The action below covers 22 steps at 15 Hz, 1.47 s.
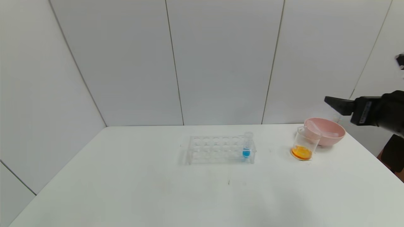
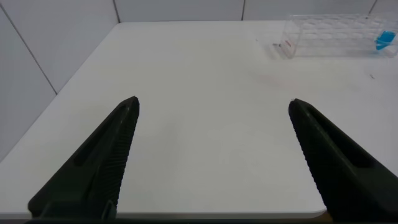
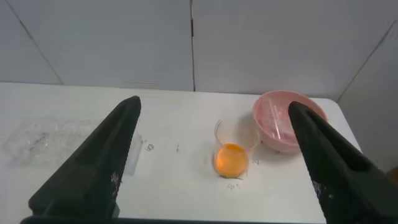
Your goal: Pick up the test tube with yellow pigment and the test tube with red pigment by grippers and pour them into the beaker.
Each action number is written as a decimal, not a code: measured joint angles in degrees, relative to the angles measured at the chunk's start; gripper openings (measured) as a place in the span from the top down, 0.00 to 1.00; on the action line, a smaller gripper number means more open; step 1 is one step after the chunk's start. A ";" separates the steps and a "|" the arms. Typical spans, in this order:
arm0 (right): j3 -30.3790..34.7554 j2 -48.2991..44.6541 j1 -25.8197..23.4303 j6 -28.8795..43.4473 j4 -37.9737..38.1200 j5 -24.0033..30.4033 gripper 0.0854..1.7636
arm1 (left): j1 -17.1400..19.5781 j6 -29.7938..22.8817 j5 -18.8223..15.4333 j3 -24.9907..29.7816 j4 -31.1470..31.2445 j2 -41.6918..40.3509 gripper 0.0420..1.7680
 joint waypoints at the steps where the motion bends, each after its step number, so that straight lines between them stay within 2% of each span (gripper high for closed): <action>1: 1.19 -3.72 0.06 -0.79 0.13 -0.37 0.04 | 0.00 0.00 0.00 0.00 0.00 0.00 0.03; 6: 7.86 -21.86 -0.35 -5.62 0.44 -4.46 0.04 | 0.00 0.00 0.00 0.00 0.00 0.00 0.03; 10: 11.12 -35.12 -1.05 -12.71 1.69 -4.92 0.04 | 0.00 0.00 0.00 0.00 0.00 0.00 0.03; 14: 13.34 -47.06 -4.07 -18.83 6.07 -5.34 0.04 | 0.00 0.00 -0.02 0.00 0.00 0.00 0.03; 20: 17.23 -61.11 -9.89 -17.71 15.19 -4.90 0.04 | 0.00 0.00 0.00 0.00 0.00 0.00 0.03; 22: 20.02 -65.93 -10.78 -15.69 15.49 -1.48 0.04 | 0.00 0.00 0.00 0.00 0.00 0.00 0.03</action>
